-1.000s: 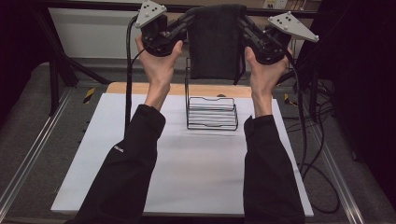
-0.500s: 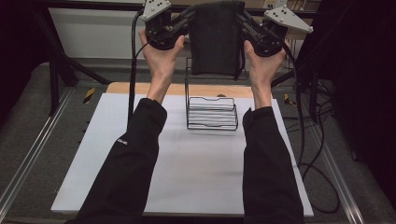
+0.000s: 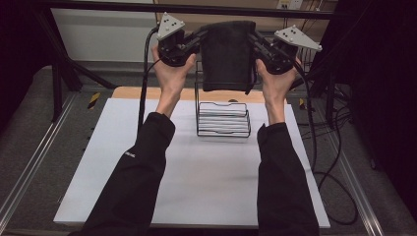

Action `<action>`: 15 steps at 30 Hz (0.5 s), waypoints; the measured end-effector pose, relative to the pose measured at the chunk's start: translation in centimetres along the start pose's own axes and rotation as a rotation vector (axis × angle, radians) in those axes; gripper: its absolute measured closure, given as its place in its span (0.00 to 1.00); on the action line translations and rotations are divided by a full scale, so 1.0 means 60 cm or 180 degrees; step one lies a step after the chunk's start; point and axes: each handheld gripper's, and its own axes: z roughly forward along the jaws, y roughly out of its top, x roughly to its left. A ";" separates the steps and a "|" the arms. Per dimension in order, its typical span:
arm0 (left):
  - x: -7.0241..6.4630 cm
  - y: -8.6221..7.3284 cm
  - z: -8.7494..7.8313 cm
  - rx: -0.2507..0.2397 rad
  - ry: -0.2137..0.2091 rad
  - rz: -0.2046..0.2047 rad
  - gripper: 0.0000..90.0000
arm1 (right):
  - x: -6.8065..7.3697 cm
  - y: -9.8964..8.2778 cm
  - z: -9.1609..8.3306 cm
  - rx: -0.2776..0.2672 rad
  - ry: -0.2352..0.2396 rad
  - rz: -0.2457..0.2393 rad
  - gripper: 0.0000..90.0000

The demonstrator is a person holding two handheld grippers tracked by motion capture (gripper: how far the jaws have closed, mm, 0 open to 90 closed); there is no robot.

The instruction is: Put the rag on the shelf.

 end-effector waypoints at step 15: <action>-0.008 -0.042 -0.013 0.0111 -0.0109 0.0037 0.91 | 0.003 -0.049 -0.020 0.0129 0.0080 0.0025 0.88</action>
